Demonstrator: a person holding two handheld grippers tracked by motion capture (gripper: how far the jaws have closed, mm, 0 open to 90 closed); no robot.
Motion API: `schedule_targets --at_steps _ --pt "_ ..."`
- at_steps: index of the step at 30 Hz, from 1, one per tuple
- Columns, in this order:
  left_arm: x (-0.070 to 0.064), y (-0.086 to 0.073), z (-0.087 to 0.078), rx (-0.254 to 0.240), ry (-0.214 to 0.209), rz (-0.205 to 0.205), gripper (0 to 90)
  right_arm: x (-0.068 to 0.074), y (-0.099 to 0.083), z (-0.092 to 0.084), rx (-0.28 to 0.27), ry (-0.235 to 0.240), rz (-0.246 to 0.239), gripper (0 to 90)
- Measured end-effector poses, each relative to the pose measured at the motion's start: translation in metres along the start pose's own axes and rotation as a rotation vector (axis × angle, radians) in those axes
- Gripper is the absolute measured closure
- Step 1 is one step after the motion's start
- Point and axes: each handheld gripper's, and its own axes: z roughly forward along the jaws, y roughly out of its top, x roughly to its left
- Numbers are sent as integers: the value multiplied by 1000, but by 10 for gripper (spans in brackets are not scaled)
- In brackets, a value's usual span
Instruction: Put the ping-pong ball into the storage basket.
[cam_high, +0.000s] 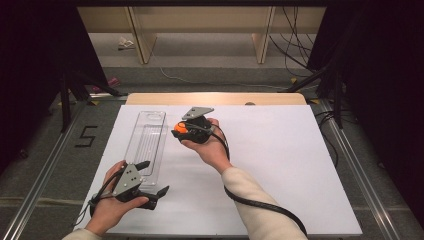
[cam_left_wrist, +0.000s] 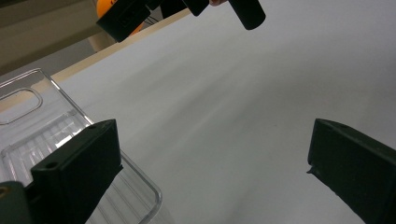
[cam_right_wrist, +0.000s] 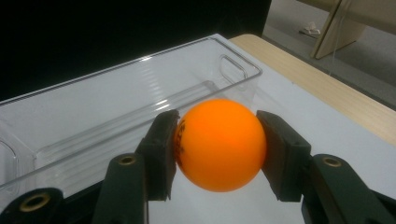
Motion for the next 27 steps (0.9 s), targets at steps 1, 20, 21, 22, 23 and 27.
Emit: schedule_targets --at_steps 1,20,21,22,23,27 --pt "0 0 0 0 0 0 22 0 0 0 -1 1 0 514" --pt "0 0 0 0 -1 1 22 5 5 7 -2 11 -6 514" --pt "0 0 0 0 -1 0 22 5 5 7 -3 12 -7 514" --pt "0 0 0 0 -1 1 22 5 6 7 -2 12 -8 513" --pt "0 0 0 0 -1 1 22 5 6 7 0 11 -7 514" --pt "0 0 0 0 -1 0 22 6 7 9 -2 13 -7 513"
